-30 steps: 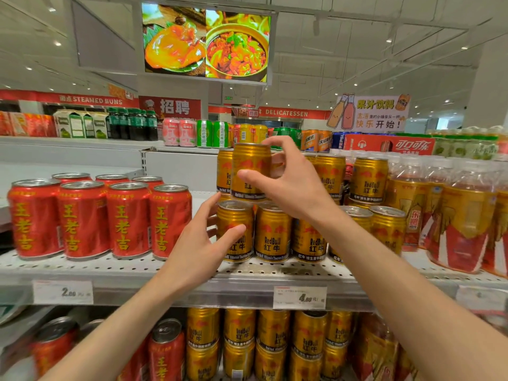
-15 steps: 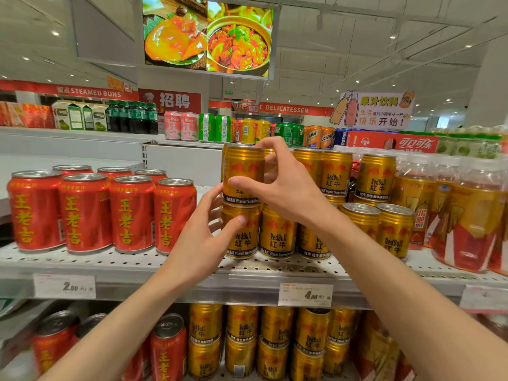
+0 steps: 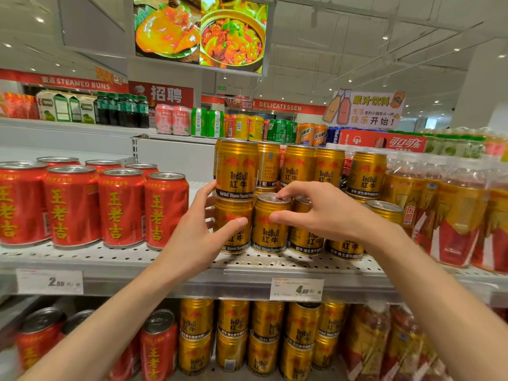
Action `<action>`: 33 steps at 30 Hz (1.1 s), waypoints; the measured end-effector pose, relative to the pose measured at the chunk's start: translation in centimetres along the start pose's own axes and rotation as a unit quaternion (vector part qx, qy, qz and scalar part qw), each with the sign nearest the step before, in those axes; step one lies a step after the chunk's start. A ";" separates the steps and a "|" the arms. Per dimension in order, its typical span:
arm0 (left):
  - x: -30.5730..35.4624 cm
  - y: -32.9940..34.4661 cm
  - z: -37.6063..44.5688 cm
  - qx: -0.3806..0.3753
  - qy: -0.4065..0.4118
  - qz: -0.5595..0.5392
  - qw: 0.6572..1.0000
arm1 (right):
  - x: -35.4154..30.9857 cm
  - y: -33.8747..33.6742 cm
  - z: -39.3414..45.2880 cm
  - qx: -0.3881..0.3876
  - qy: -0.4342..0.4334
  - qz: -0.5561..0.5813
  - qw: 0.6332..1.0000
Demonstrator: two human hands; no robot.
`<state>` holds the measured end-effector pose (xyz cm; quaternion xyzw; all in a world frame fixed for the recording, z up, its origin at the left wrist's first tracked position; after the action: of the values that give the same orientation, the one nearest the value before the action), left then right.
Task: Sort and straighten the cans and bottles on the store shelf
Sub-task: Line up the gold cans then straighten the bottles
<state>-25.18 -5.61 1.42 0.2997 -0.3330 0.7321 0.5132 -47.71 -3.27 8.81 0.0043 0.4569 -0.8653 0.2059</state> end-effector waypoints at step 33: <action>0.1 0.2 -0.1 0.005 0.020 0.011 1.000 | 6.2 -4.1 -3.5 -0.017 0.038 -0.113 0.993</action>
<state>-25.37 -5.50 1.38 0.2836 -0.3223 0.7450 0.5105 -55.47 -0.61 8.85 -0.0179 0.4764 -0.8745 0.0890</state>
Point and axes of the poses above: each hand's wrist, its own z-axis towards the middle knuckle, its own y-axis out of the palm, x = y × z, the point moved 1 cm from there along z, towards the middle knuckle, and after that the axes turned 15 degrees about x, right-handed, at the moved point
